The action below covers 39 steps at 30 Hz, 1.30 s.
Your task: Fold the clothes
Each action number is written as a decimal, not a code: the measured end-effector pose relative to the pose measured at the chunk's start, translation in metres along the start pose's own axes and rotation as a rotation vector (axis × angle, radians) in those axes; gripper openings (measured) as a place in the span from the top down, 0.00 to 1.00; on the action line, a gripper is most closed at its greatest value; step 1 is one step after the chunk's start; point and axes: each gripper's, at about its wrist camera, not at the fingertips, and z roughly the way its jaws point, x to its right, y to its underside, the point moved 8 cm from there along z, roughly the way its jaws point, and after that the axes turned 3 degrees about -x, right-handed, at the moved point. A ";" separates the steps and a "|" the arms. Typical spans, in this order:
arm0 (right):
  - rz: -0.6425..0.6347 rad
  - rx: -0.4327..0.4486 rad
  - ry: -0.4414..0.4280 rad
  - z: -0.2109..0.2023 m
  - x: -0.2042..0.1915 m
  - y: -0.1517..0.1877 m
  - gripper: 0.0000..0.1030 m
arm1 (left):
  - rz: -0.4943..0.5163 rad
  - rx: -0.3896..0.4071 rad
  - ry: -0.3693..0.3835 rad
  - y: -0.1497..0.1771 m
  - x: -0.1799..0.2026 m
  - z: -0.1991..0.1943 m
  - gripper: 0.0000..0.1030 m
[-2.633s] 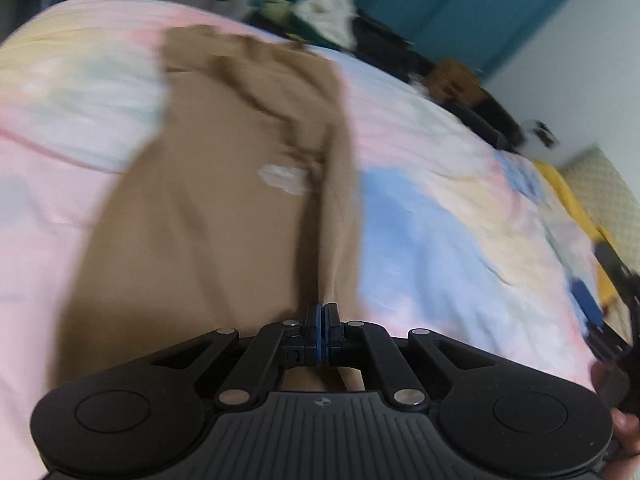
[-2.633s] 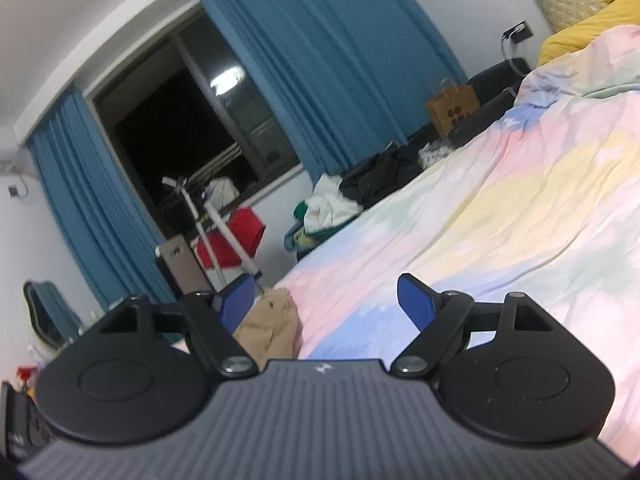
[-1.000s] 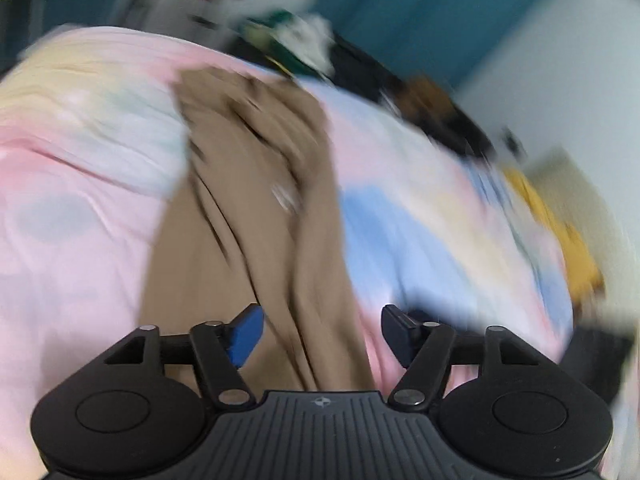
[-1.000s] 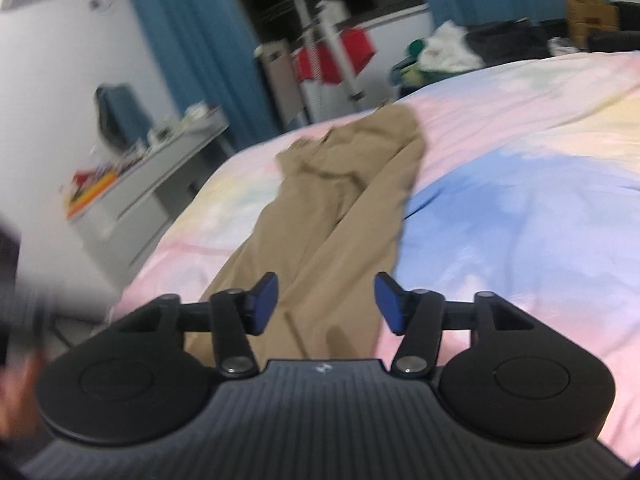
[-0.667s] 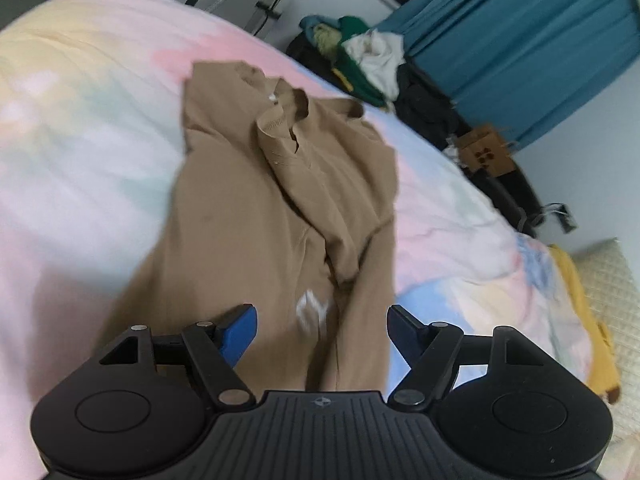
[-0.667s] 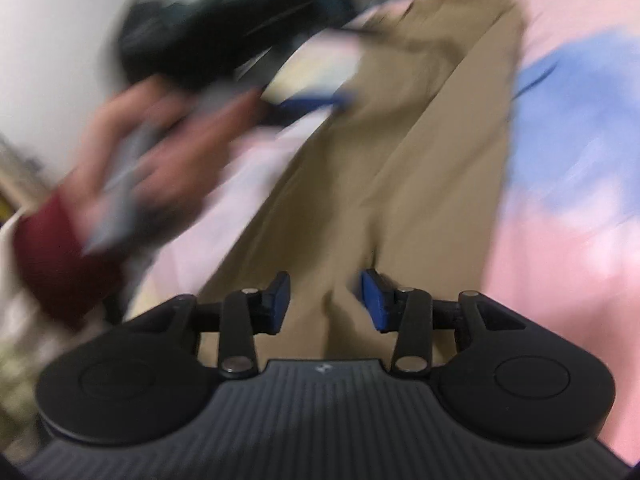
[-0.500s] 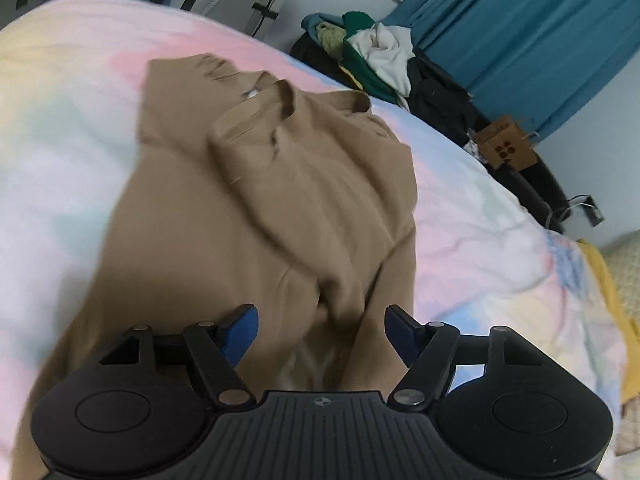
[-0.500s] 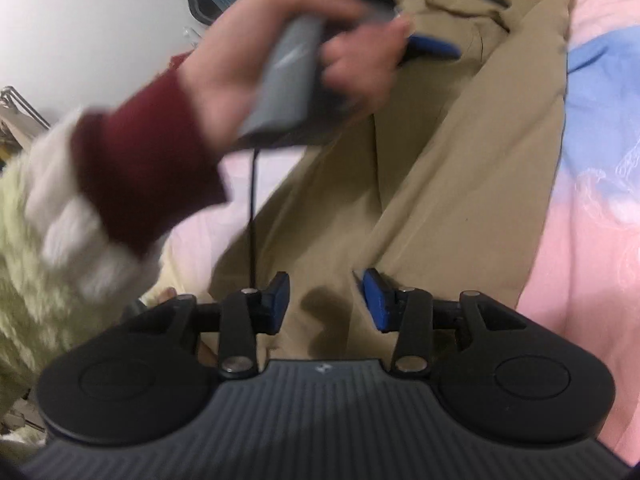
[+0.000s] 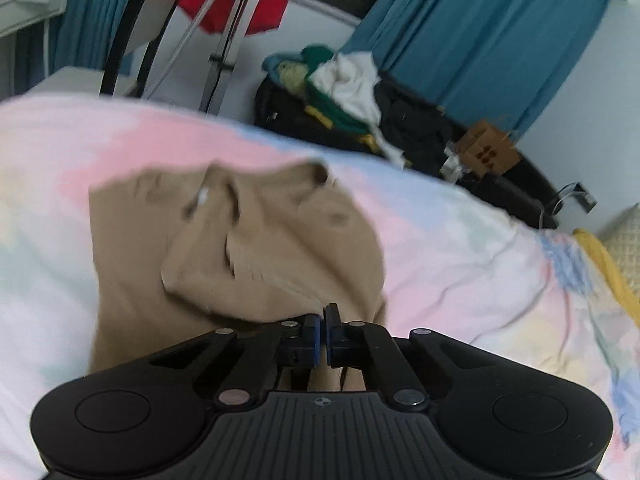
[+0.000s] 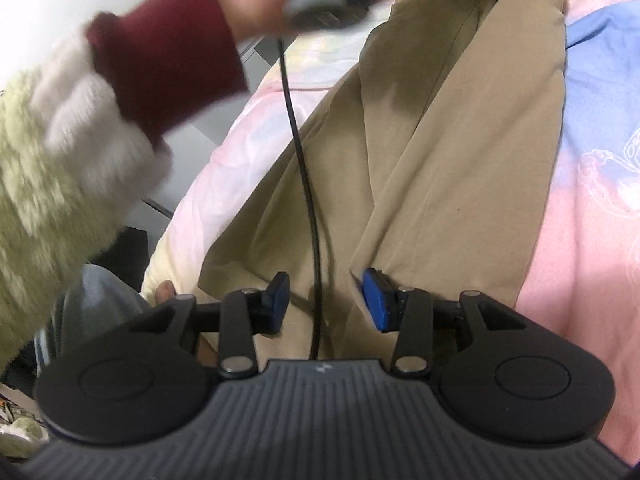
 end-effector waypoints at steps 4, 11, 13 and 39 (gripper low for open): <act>-0.006 -0.007 0.006 0.006 0.000 -0.004 0.58 | 0.007 0.037 -0.099 -0.032 -0.008 -0.007 0.99; -0.010 -0.012 -0.001 0.006 0.002 -0.010 0.58 | 0.052 0.010 -0.364 -0.022 -0.056 0.034 0.98; -0.005 -0.011 -0.009 0.001 0.008 -0.012 0.58 | 0.050 0.038 -0.341 -0.015 -0.063 0.035 0.96; 0.398 0.303 0.215 -0.091 0.073 -0.019 0.34 | -0.116 -0.224 -0.058 0.204 -0.121 -0.168 0.30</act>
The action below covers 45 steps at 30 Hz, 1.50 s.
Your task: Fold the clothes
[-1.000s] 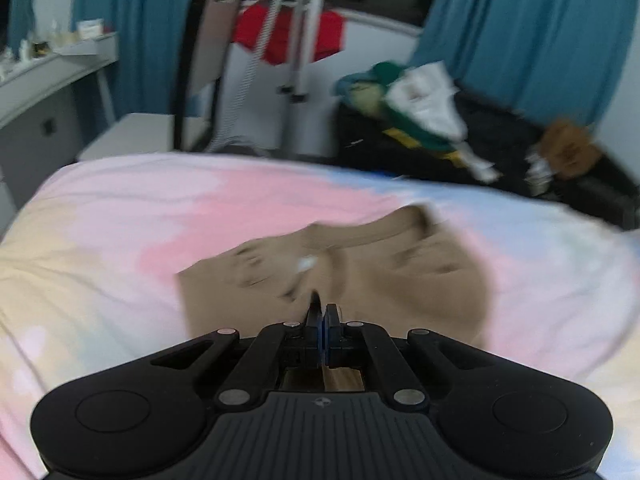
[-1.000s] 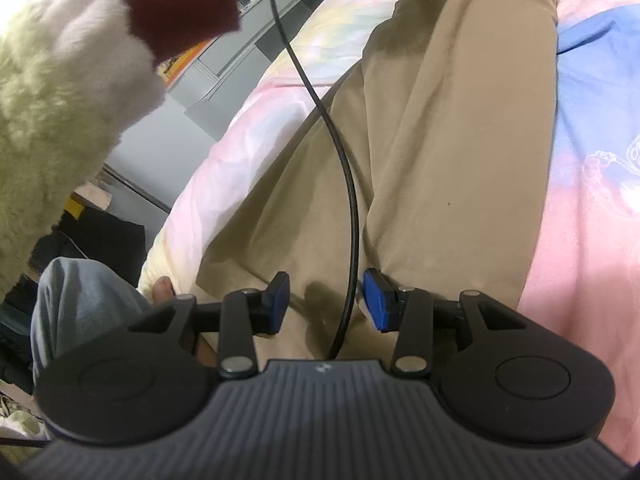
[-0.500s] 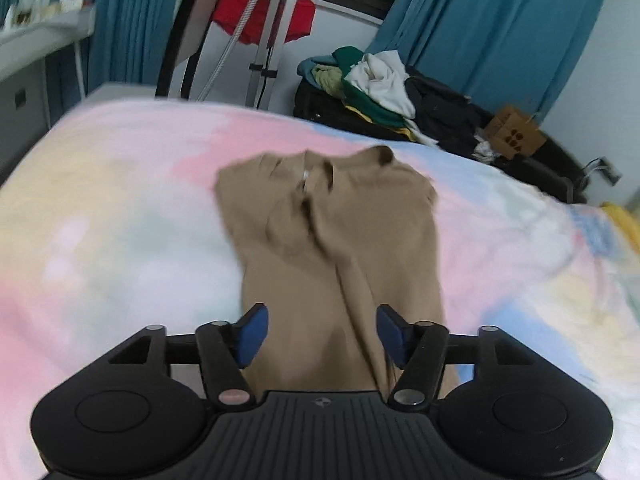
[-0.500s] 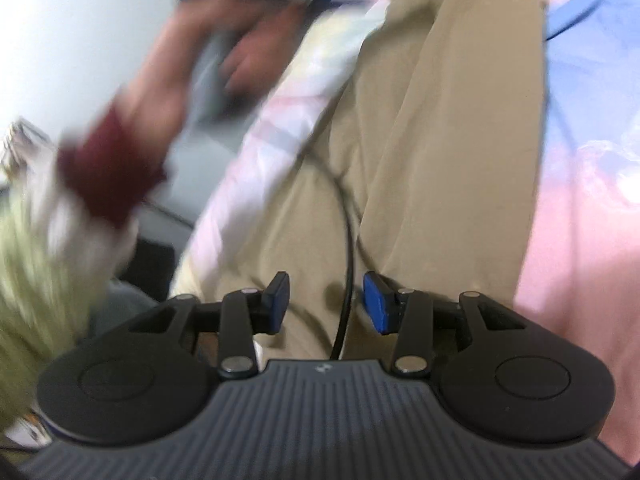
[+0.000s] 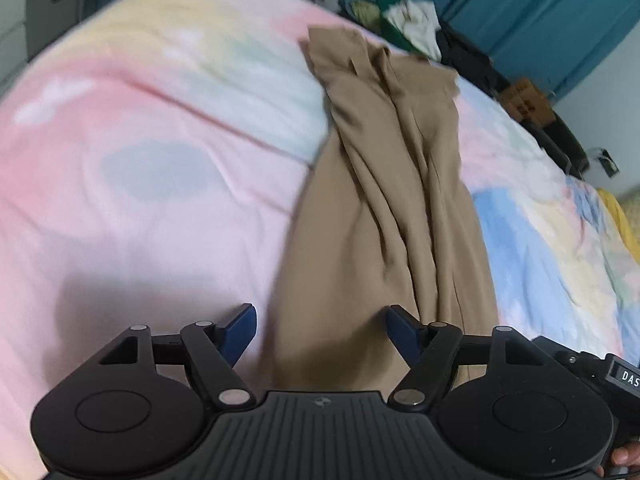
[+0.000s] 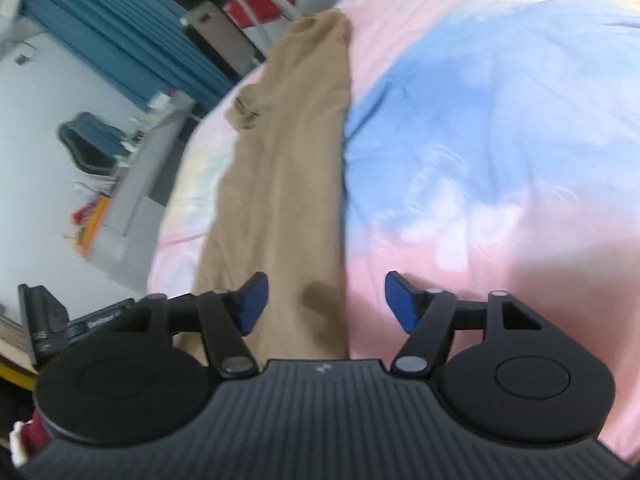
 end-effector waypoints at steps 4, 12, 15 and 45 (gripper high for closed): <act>-0.060 -0.129 -0.010 0.019 -0.014 0.026 0.35 | 0.049 -0.079 0.073 0.016 0.010 0.007 0.39; -0.058 -0.287 -0.009 0.030 -0.020 0.052 0.35 | 0.145 -0.143 0.136 0.034 0.022 -0.003 0.68; -0.099 -0.286 -0.016 0.021 -0.033 0.064 0.40 | 0.139 -0.146 0.199 0.036 0.024 -0.013 0.77; -0.286 0.180 -0.193 -0.161 -0.131 0.037 0.89 | 0.200 0.246 0.343 0.051 0.079 -0.221 0.93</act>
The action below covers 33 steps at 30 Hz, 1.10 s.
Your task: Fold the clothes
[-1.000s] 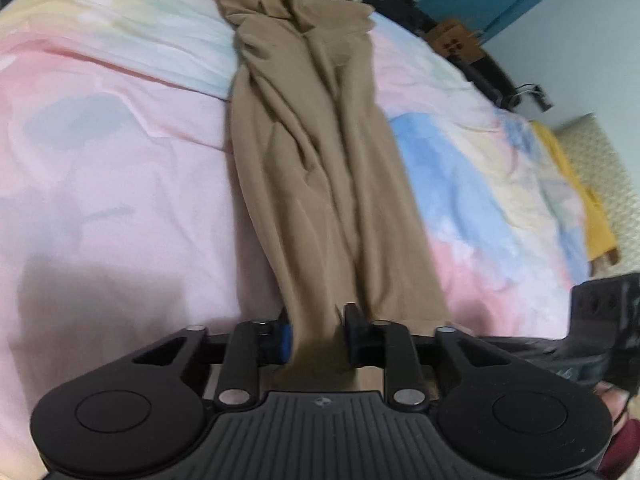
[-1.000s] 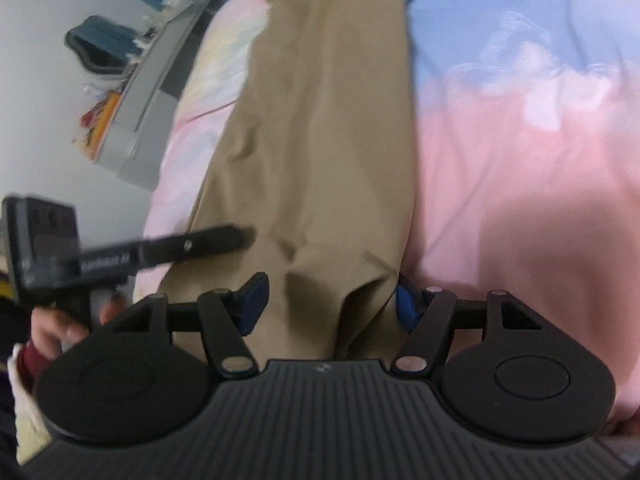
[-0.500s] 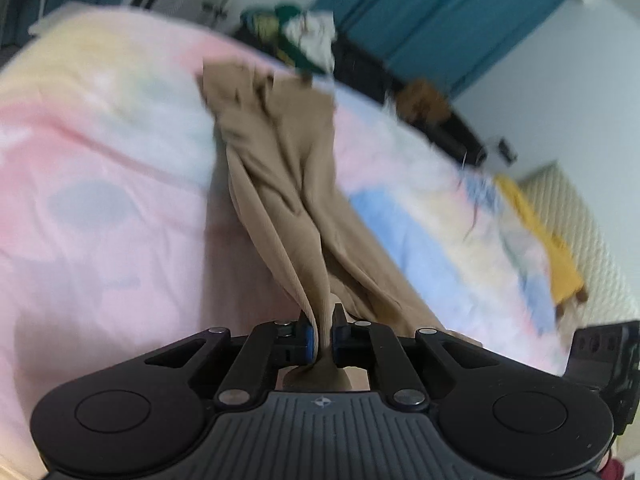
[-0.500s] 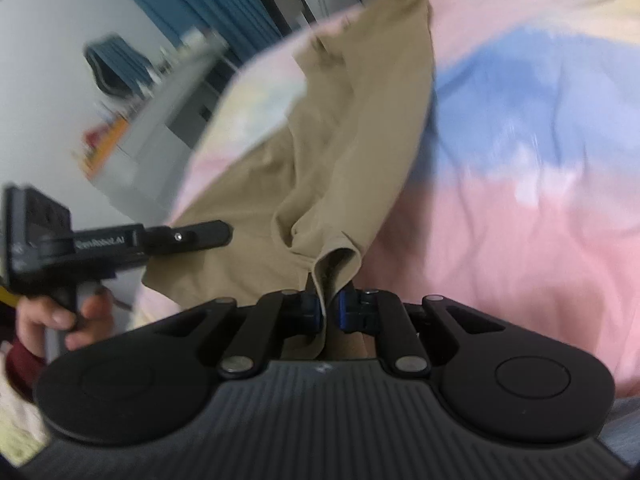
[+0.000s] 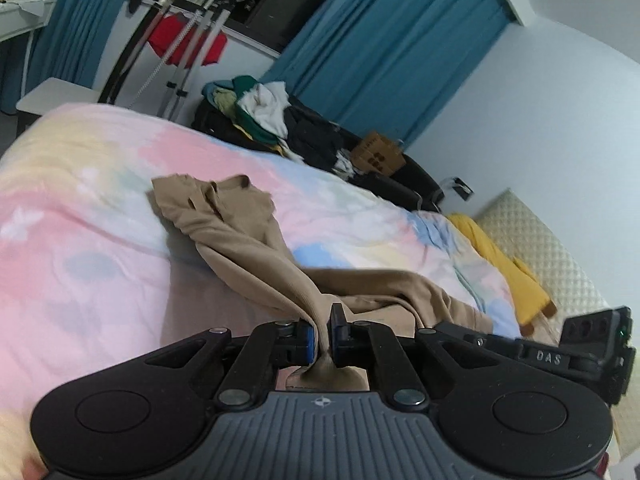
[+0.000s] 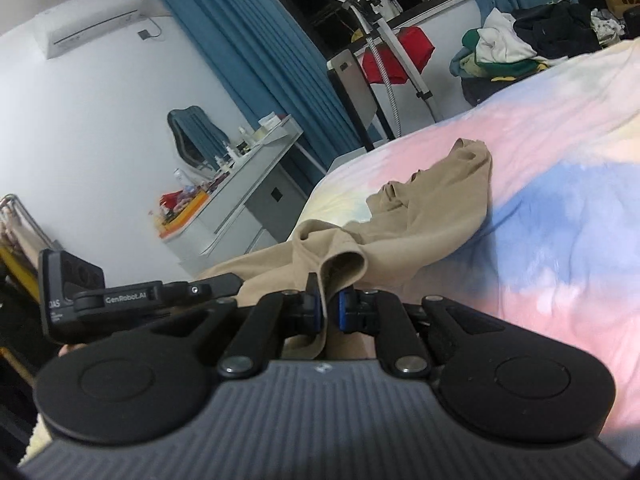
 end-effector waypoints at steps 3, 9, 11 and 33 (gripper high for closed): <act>0.002 -0.021 -0.021 -0.012 0.002 0.030 0.89 | 0.017 -0.047 0.001 0.044 0.003 -0.009 0.93; 0.044 -0.068 -0.024 -0.005 0.022 0.063 0.89 | 0.003 -0.119 -0.002 0.077 -0.008 0.016 0.93; 0.035 -0.053 -0.009 0.002 0.025 0.053 0.89 | -0.013 -0.115 0.004 0.063 -0.013 0.027 0.92; 0.068 0.000 0.184 0.235 0.161 -0.089 0.88 | -0.033 -0.036 -0.195 -0.118 -0.172 0.273 0.87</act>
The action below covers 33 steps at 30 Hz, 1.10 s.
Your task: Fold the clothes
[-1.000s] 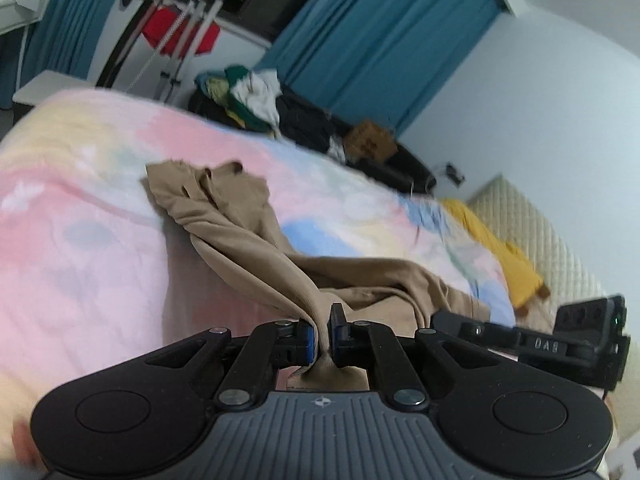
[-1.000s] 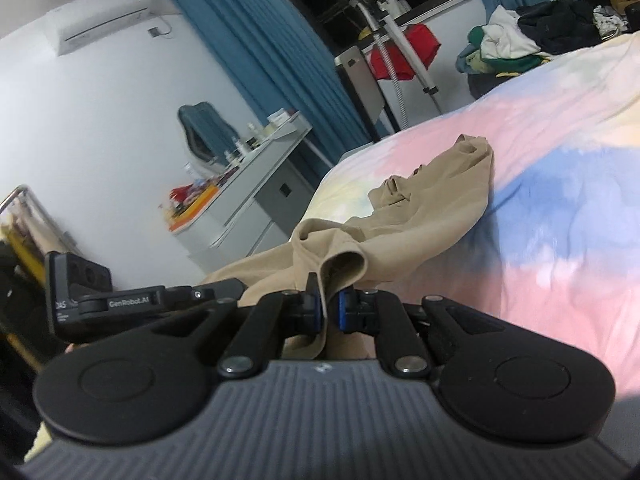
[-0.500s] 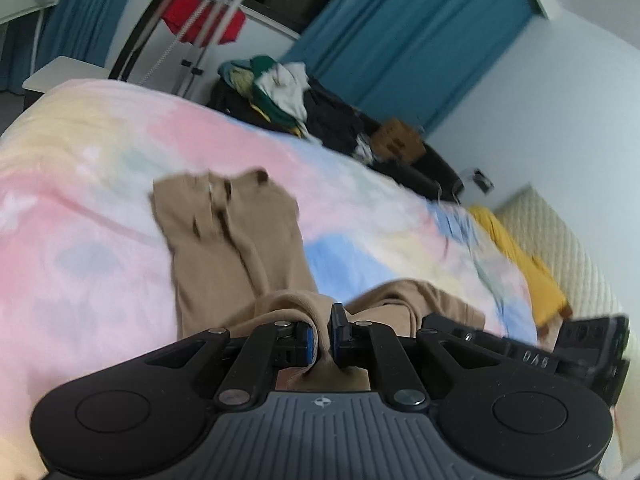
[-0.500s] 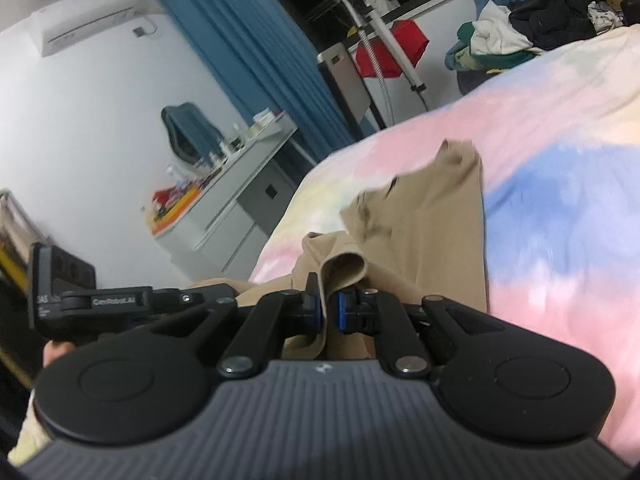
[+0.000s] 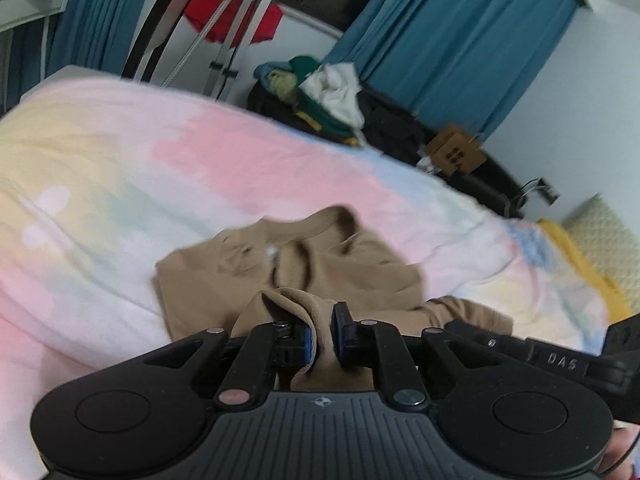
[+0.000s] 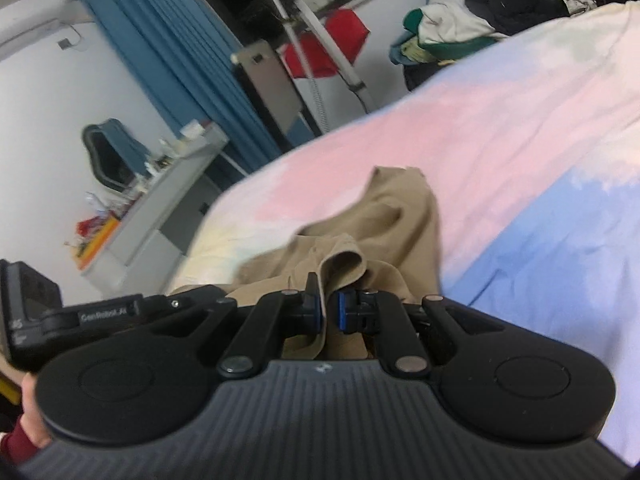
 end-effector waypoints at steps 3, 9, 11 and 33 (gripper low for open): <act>-0.019 -0.033 0.041 0.025 0.011 0.006 0.88 | -0.014 -0.021 -0.016 0.010 -0.016 0.023 0.87; -0.026 -0.056 0.051 0.043 0.023 0.013 0.87 | -0.009 -0.038 -0.018 0.009 -0.018 0.034 0.87; -0.016 -0.055 0.039 0.041 0.024 0.013 0.87 | 0.005 -0.040 -0.023 0.008 -0.016 0.033 0.87; 0.047 -0.013 -0.006 -0.084 -0.037 0.066 0.26 | 0.169 -0.017 -0.158 0.104 0.058 -0.111 0.20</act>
